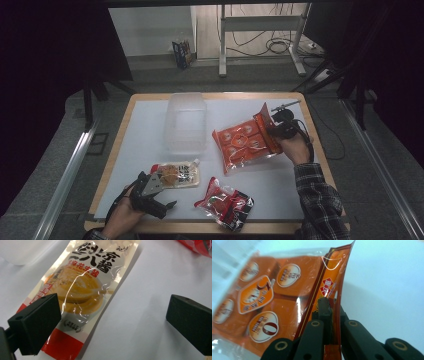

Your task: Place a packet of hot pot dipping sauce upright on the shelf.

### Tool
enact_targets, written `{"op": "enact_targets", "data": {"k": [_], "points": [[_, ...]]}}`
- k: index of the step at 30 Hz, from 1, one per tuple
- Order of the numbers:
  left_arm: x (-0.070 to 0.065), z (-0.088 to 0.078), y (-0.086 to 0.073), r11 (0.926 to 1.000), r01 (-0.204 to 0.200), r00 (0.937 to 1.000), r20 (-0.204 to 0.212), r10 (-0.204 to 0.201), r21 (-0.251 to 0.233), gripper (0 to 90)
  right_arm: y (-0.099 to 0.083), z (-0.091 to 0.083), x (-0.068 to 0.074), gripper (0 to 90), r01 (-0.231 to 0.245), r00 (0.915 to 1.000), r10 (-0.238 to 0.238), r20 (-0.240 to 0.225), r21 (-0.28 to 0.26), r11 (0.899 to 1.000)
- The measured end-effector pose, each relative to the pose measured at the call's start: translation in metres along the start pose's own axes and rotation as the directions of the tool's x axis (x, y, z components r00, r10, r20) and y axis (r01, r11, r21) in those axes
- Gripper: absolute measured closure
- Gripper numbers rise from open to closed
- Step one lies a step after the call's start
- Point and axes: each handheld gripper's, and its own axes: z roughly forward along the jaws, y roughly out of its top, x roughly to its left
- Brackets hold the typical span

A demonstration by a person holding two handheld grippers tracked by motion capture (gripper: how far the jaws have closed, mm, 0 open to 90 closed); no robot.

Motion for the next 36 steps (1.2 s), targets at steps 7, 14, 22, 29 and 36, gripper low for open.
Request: {"op": "enact_targets", "data": {"k": [7,14,22,29,36], "points": [[0.002,-0.002,0.000,0.9996,0.020,0.9998,0.001,-0.020,-0.021,0.0,0.011,-0.020,0.010,88.0,0.006,0.9993,-0.009,-0.036,-0.065,0.998],[0.002,-0.002,0.000,0.9997,0.015,0.9999,0.001,-0.015,-0.019,0.0,0.023,-0.037,0.023,87.9,0.049,0.9951,-0.060,-0.078,-0.136,0.989],[0.001,-0.002,0.000,0.9997,0.016,0.9999,0.001,-0.016,-0.020,0.0,0.043,-0.050,0.042,88.0,0.076,0.9907,-0.096,-0.097,-0.195,0.978],[0.001,-0.002,0.000,0.9998,0.012,0.9999,0.001,-0.011,-0.018,0.0,0.058,-0.058,0.057,88.1,0.095,0.9848,-0.124,-0.122,-0.225,0.970],[0.001,-0.003,0.000,0.9997,0.010,0.9999,0.000,-0.010,-0.024,0.0,0.074,-0.063,0.079,88.2,0.143,0.9736,-0.179,-0.142,-0.233,0.962]]}}
